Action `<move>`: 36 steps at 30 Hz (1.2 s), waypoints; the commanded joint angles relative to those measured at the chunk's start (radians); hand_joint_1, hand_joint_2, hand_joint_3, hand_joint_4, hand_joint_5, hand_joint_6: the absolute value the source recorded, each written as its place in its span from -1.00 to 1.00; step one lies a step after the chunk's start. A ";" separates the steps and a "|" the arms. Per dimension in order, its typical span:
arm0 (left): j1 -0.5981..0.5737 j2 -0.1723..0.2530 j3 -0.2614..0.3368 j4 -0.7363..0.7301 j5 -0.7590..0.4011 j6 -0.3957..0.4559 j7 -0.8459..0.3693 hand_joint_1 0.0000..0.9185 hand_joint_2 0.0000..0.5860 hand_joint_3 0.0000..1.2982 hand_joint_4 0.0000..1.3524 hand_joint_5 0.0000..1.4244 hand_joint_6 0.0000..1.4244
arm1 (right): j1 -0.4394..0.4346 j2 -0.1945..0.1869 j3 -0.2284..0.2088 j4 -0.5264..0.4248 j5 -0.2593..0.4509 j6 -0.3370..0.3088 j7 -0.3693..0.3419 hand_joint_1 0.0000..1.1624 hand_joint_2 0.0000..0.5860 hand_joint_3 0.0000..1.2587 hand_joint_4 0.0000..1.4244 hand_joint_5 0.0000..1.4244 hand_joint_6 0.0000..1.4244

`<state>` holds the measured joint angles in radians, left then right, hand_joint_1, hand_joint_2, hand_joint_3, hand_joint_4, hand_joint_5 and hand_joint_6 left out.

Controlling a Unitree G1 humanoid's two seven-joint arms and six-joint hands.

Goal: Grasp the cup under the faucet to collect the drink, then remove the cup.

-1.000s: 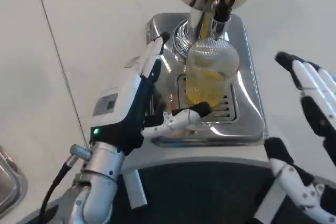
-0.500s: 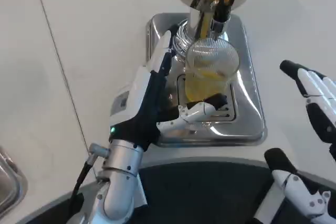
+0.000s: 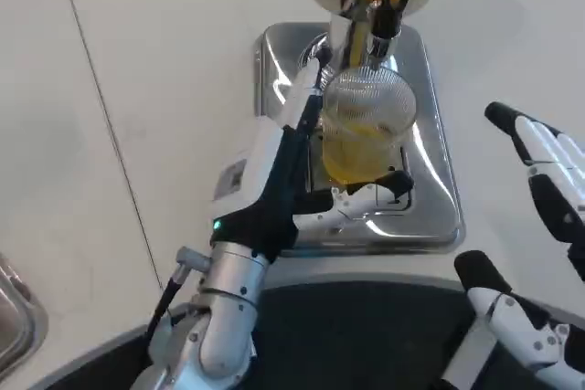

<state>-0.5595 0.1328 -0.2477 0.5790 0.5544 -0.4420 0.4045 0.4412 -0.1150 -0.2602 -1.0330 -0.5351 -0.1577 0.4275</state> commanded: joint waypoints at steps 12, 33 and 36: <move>-0.117 -0.058 -0.027 0.161 0.001 -0.018 0.047 -0.07 -0.85 -1.00 -1.00 -0.67 -0.64 | 0.016 0.085 -0.018 -0.014 -0.023 -0.033 0.047 -0.49 0.61 -1.00 -1.00 -1.00 -1.00; -0.219 -0.099 -0.083 0.305 0.045 0.061 0.193 0.17 -0.82 -0.72 -0.61 -0.11 0.28 | -0.069 0.073 -0.006 -0.014 -0.038 0.110 0.106 -0.48 0.55 -1.00 -1.00 -1.00 -0.99; -0.213 -0.108 -0.098 0.298 0.052 0.071 0.198 0.18 -0.84 -0.64 -0.53 -0.05 0.38 | -0.070 0.066 -0.012 -0.014 -0.032 0.123 0.105 -0.48 0.55 -1.00 -1.00 -1.00 -0.99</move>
<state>-0.7832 0.0480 -0.3252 0.8764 0.5931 -0.3843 0.5988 0.3674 -0.0401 -0.2605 -1.0333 -0.5671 -0.0492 0.5257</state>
